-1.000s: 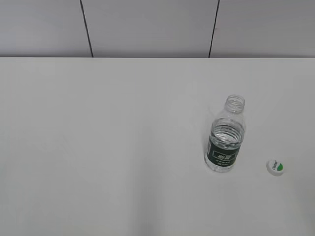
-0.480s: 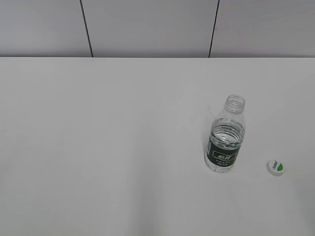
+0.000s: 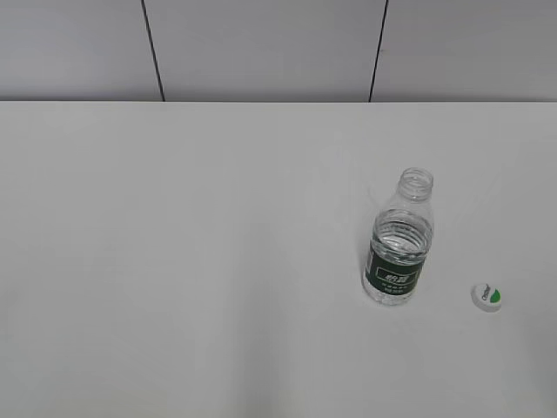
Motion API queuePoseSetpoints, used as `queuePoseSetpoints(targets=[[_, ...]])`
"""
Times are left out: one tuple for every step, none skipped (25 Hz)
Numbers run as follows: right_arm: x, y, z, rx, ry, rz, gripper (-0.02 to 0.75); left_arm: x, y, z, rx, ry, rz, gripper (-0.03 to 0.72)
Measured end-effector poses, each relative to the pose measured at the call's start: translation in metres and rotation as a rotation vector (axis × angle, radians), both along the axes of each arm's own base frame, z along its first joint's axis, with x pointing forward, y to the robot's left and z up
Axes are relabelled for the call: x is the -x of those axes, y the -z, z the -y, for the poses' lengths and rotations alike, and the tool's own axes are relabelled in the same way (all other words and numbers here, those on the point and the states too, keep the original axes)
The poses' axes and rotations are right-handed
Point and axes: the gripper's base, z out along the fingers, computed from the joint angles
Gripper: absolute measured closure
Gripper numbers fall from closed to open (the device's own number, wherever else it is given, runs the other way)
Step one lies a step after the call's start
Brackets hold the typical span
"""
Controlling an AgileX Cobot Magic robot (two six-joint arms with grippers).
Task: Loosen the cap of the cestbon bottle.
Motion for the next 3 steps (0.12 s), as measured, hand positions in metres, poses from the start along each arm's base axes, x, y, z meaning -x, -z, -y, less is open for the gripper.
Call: queuePoseSetpoints(targets=[[0.0,0.0,0.0,0.0,0.0,0.0,0.307,0.0,0.0,0.0,0.0,0.0,0.0,0.448],[0.0,0.0,0.0,0.0,0.0,0.0,0.307,0.0,0.0,0.0,0.0,0.0,0.0,0.448],[0.0,0.0,0.0,0.0,0.0,0.0,0.307,0.0,0.0,0.0,0.0,0.0,0.0,0.448]])
